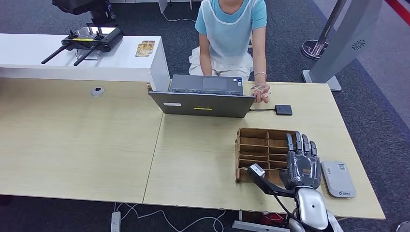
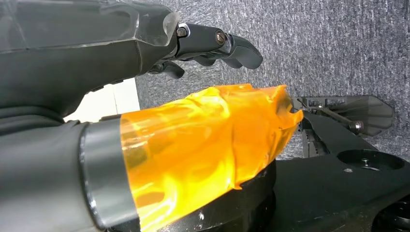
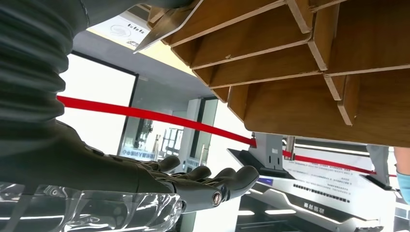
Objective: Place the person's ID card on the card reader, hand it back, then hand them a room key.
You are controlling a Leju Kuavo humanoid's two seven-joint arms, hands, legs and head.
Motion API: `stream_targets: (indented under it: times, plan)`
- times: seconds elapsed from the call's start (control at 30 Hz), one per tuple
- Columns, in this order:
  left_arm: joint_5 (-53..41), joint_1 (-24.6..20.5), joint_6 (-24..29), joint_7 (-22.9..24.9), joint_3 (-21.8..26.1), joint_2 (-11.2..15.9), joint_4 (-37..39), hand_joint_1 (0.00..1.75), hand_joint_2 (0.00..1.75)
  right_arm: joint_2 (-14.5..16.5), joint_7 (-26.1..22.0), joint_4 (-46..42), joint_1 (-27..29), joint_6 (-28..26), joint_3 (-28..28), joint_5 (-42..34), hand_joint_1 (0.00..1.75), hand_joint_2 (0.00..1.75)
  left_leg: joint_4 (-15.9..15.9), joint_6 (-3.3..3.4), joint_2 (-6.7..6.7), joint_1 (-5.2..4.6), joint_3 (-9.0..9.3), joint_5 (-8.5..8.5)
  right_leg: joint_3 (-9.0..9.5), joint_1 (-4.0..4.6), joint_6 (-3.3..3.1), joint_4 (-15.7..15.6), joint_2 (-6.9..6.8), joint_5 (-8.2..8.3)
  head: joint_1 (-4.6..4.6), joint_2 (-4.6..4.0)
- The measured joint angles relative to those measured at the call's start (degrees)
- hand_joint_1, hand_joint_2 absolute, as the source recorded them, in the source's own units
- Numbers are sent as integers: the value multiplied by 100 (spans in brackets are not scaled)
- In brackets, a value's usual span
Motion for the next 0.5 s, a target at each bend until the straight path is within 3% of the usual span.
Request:
stream_targets:
  times: [0.5]
  plan:
    - [97, -6, 14, 0, 61, -2, -3, 0, 0, 69, -423, 195, -104, 284, -4, 0, 0, 175, 0, 0, 1, 0, 1, 0, 0, 0, 0, 0, 1, 0, 0, -2]
